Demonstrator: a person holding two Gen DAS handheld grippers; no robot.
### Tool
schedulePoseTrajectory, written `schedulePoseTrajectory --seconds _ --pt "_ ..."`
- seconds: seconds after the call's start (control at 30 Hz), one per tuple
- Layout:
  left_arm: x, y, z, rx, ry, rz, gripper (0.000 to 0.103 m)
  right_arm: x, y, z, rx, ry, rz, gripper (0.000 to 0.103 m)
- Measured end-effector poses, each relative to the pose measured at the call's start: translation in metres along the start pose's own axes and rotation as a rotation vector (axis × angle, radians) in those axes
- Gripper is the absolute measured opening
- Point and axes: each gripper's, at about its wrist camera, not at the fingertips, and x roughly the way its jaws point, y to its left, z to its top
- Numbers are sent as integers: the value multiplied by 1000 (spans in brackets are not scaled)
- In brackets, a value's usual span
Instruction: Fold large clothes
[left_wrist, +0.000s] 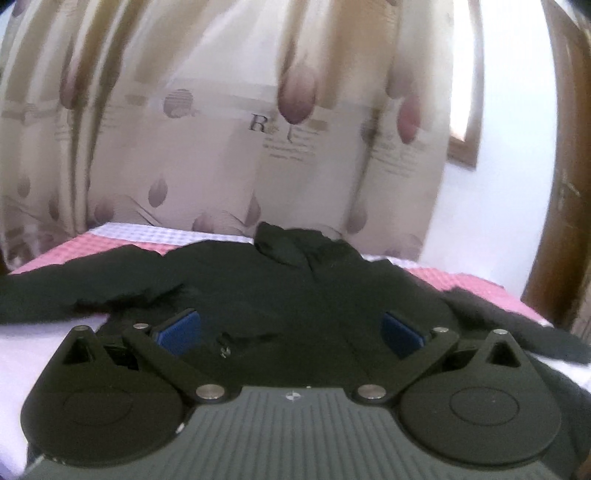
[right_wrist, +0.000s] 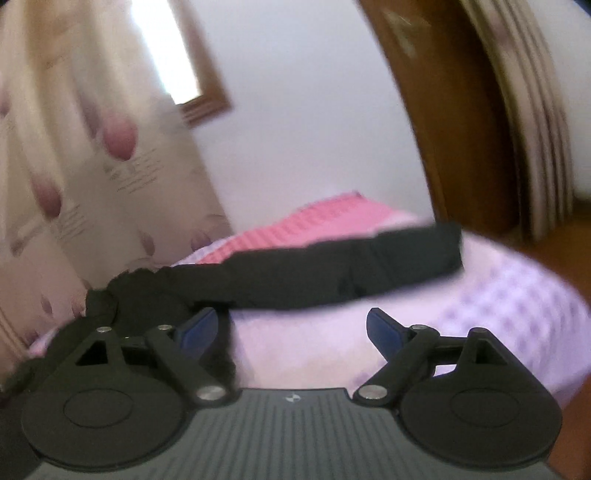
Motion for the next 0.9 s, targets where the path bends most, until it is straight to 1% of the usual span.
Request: schedulePoseTrajectory --seconds 0.03,0.07,0.17,0.2,0.23,0.27,0.3,0.37,0.4,0.43,0.47,0.5,0.57,0.6,0.67,0.77,0.8,0.83,0.9 --pt "-1 -4 -2 14 8 8 103 0 -4 -3 48 17 13 89" --pt "2 -11 -5 40 20 20 103 1 -3 -5 63 30 15 89" --pt "7 -20 -9 82 53 43 103 19 7 -6 70 70 21 89" --pt "10 -21 -9 84 69 46 103 26 11 -5 79 98 27 90" --pt "10 -21 -10 81 80 41 103 36 19 -5 84 151 24 91" --pt "12 -21 -10 80 92 43 103 45 26 -4 76 192 6 91" --pt "13 -21 -10 79 102 53 103 52 37 -4 54 222 -15 91" --pt "13 -20 -11 72 107 59 103 66 62 -4 -31 248 -29 92" --pt "14 -20 -12 70 118 63 103 72 74 -3 -73 254 -41 96" --pt "15 -21 -12 66 131 66 103 78 87 -3 -108 257 -70 99" --pt "17 -20 -13 60 143 65 103 84 101 -2 -133 246 -100 100" --pt "18 -19 -13 56 151 60 103 88 114 -2 -155 224 -109 100" --pt "21 -17 -13 46 171 68 103 93 130 -2 -180 184 -53 100" --pt "23 -15 -13 43 183 73 103 98 139 -3 -186 164 -14 103" --pt "27 -13 -13 35 205 79 103 113 153 -8 -230 157 22 103" --pt "36 -8 -13 9 244 104 103 155 173 -21 -352 270 35 103" --pt "39 -7 -13 2 251 107 103 167 178 -26 -379 293 22 103" --pt "42 -6 -12 -1 252 117 103 178 182 -32 -402 297 3 103" --pt "51 -5 -9 -2 253 158 103 197 189 -46 -494 281 -63 103"
